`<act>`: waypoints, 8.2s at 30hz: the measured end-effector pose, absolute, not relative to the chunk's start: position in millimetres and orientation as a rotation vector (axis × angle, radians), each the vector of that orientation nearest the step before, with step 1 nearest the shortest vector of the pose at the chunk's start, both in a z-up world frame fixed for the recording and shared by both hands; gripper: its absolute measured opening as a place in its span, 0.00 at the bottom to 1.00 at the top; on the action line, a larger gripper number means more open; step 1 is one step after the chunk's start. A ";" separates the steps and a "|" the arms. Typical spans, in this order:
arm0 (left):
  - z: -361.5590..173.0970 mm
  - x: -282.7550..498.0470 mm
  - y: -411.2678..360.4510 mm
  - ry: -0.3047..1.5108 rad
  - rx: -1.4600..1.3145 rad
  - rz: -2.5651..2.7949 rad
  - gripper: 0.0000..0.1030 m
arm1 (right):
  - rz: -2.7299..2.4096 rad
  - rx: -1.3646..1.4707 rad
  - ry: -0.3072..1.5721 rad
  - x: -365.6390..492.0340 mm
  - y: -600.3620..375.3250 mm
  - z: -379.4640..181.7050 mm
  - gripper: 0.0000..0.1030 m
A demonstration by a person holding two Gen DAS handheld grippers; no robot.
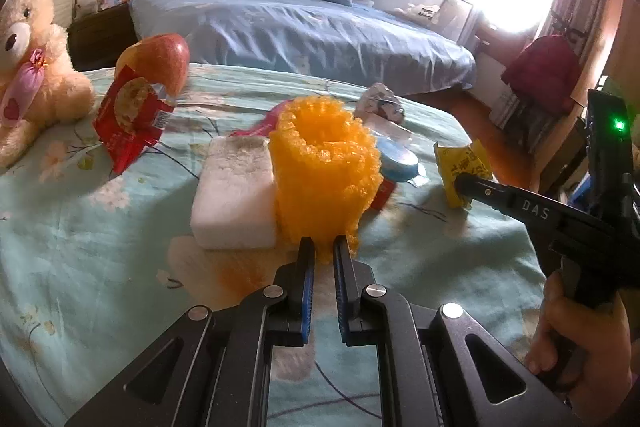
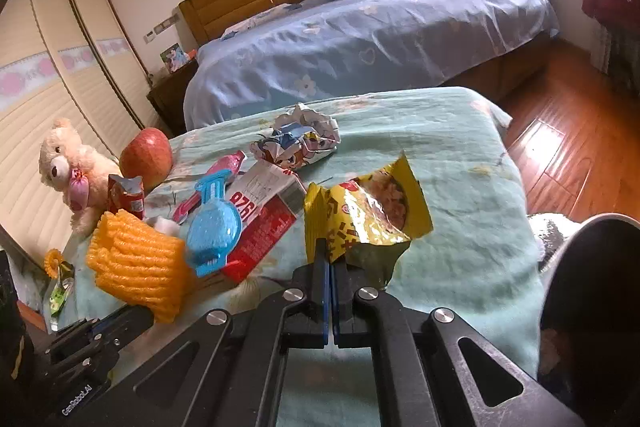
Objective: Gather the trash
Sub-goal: 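Carry the yellow wrapper over the bin with the right tool while the left tool carries the orange sponge there, then open both tools over the bin to drop the wrapper and sponge, then move both open tools back over the bed toward the remaining trash, then grasp the red-and-white milk carton with the right tool while the left tool grasps the white foam block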
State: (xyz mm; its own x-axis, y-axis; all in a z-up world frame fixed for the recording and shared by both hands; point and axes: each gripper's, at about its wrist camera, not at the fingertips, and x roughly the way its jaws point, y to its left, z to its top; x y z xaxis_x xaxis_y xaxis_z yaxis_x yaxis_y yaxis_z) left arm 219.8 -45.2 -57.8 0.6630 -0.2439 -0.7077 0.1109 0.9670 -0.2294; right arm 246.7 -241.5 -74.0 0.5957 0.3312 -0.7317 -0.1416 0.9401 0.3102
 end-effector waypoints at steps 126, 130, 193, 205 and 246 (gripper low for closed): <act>-50.5 180.7 -55.5 0.874 -0.181 -0.160 0.46 | 0.244 0.336 0.903 174.2 -275.7 -70.3 0.50; -50.0 185.3 -44.0 0.864 -0.185 -0.116 0.47 | 0.270 0.307 0.901 179.2 -258.0 -70.1 0.50; -63.3 241.1 -9.9 0.868 -0.113 -0.110 0.14 | 0.344 0.060 0.892 248.3 -165.1 -64.7 0.16; -60.6 231.7 9.7 0.870 -0.160 -0.099 0.12 | 0.331 0.149 0.932 243.5 -168.3 -74.1 0.28; -66.7 253.6 -18.2 0.858 -0.115 -0.115 0.33 | 0.194 0.289 0.905 247.6 -207.6 -77.6 0.51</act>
State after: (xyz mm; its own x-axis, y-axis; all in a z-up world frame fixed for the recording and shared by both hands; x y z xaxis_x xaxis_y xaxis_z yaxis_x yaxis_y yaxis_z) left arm 253.6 -18.2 -66.7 0.6488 -0.1471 -0.7466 0.0546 0.9876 -0.1472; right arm 247.6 -207.6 -77.6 0.6044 0.2857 -0.7437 -0.0444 0.9441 0.3266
